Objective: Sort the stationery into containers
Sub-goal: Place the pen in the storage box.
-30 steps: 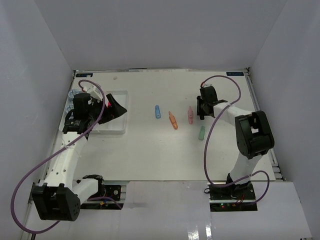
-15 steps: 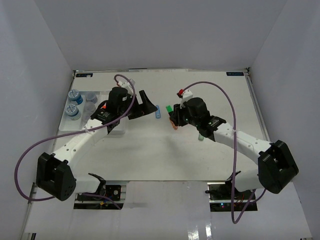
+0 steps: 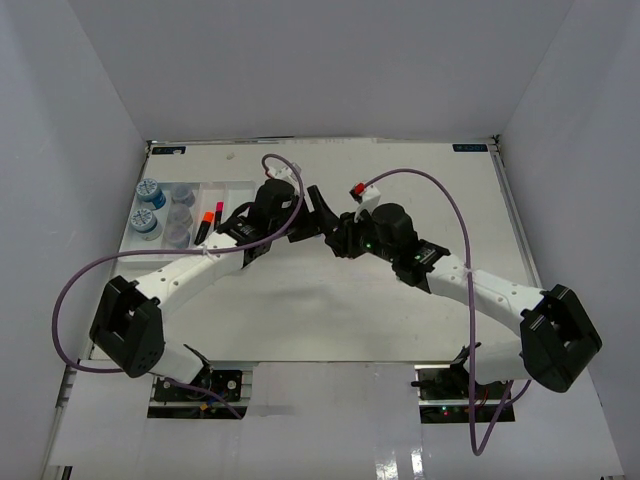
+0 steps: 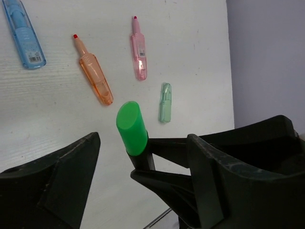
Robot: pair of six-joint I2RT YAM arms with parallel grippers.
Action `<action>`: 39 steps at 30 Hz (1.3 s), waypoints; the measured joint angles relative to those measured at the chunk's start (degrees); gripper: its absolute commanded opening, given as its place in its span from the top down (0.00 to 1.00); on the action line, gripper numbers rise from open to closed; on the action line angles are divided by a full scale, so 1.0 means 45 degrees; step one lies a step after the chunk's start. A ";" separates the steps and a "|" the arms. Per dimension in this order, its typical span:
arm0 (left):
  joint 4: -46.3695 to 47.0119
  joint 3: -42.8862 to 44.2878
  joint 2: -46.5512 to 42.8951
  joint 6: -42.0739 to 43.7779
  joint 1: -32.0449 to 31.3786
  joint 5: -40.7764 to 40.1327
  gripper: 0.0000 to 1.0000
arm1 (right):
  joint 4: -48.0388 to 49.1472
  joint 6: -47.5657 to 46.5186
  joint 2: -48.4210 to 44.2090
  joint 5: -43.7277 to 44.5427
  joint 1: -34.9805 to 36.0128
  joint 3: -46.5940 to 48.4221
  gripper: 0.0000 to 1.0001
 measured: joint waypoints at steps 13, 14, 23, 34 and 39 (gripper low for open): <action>0.0015 0.0141 0.0306 -0.0228 -0.0214 -0.0607 0.66 | 0.0656 0.0646 -0.0087 -0.0015 -0.0015 -0.0559 0.64; 0.0015 0.0141 0.0340 -0.0243 -0.0214 -0.0622 0.68 | 0.0729 0.0690 -0.0097 0.0005 -0.0015 -0.0622 0.63; 0.0015 0.0141 0.0486 -0.0087 -0.0306 -0.0641 0.82 | 0.0967 0.0971 -0.0112 -0.0092 -0.0015 -0.0821 0.32; -0.1889 0.1413 0.0685 0.1632 0.0340 -0.2244 0.77 | 0.0500 0.0301 -0.0962 0.0068 -0.0083 -0.1511 0.10; -0.3458 0.2113 0.0860 0.3249 0.2686 -0.2924 0.76 | -0.0325 -0.0262 -0.2069 0.0651 -0.0214 -0.2409 0.10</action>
